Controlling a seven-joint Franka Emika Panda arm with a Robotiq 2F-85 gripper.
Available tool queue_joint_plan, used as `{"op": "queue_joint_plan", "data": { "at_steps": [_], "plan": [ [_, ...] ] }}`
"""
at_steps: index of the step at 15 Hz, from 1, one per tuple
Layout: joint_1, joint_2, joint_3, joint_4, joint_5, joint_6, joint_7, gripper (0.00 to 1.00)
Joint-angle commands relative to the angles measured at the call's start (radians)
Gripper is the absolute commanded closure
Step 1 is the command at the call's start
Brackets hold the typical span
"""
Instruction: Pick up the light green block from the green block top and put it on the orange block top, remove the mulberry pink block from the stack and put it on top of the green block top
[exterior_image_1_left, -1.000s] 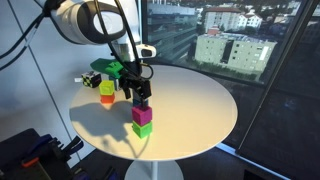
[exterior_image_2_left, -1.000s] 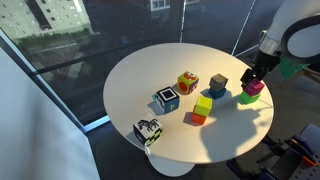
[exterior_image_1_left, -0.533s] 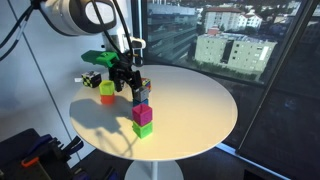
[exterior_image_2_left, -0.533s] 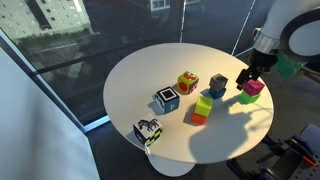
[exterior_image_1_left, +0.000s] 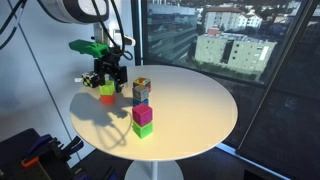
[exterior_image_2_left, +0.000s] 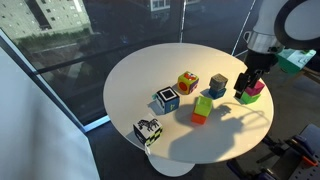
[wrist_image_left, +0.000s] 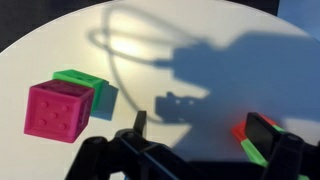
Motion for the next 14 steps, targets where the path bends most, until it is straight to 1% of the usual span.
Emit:
{"op": "queue_joint_plan", "data": {
  "at_steps": [1,6,14],
  "plan": [
    [0.011,-0.072,0.015,0.03,0.011,-0.111,-0.006,0.0],
    [0.021,-0.165,0.041,0.053,-0.013,-0.199,0.033,0.0],
    [0.019,-0.299,0.086,0.053,-0.034,-0.246,0.128,0.0]
  ]
}}
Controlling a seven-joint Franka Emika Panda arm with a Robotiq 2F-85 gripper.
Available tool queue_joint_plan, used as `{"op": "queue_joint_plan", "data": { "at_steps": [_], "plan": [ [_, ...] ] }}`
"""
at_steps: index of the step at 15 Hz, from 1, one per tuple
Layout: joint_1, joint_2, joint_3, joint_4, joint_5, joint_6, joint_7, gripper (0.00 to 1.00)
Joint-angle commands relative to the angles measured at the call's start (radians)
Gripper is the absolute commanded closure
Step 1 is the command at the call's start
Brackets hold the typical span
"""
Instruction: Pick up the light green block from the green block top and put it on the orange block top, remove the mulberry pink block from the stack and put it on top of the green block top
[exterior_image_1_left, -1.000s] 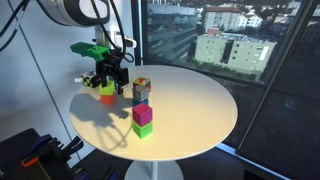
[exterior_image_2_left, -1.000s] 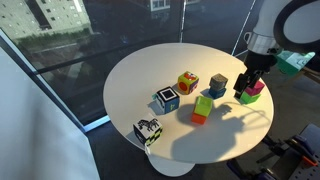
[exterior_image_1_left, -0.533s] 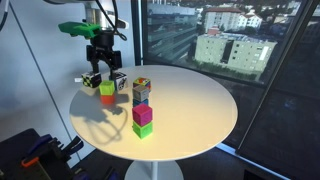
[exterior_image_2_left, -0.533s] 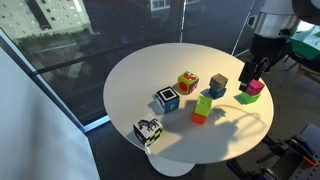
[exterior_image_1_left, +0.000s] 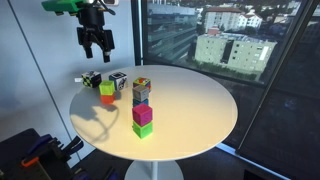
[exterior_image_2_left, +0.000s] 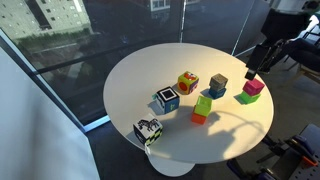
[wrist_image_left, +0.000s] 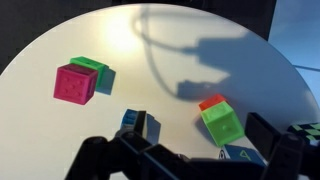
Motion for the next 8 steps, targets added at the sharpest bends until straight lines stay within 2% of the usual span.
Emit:
{"op": "queue_joint_plan", "data": {
  "at_steps": [1,8],
  "plan": [
    [0.003,-0.068,0.017,0.004,-0.025,-0.04,0.065,0.0],
    [-0.001,-0.132,0.033,-0.003,-0.032,-0.021,0.104,0.0]
  ]
}}
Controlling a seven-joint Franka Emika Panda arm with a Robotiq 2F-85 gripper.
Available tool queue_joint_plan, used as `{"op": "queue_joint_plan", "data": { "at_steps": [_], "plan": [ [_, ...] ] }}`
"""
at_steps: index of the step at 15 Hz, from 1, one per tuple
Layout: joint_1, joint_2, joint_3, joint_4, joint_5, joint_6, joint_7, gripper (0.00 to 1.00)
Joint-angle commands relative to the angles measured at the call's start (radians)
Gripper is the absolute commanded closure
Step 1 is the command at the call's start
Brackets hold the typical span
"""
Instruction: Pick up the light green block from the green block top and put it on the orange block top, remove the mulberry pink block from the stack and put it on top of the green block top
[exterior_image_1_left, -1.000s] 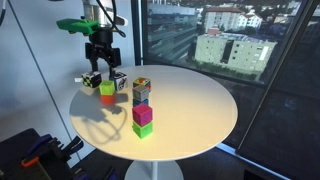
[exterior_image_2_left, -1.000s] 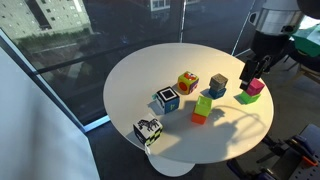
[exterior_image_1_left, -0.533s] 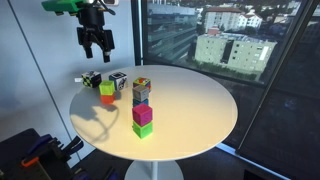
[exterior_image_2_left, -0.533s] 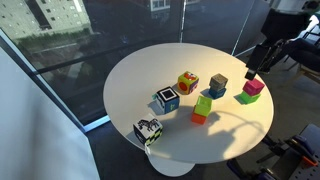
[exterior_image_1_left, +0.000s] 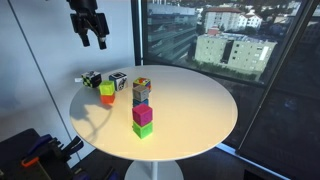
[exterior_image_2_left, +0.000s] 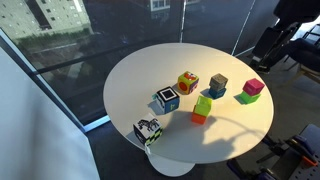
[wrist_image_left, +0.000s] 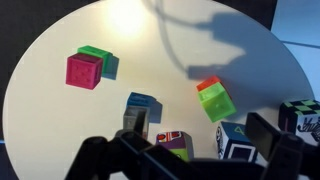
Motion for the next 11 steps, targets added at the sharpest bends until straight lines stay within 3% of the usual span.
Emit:
{"op": "queue_joint_plan", "data": {
  "at_steps": [1,11],
  "plan": [
    [-0.002,-0.035,0.011,-0.003,-0.027,-0.01,0.044,0.0],
    [0.007,-0.007,-0.002,0.0,-0.006,-0.002,0.013,0.0]
  ]
}}
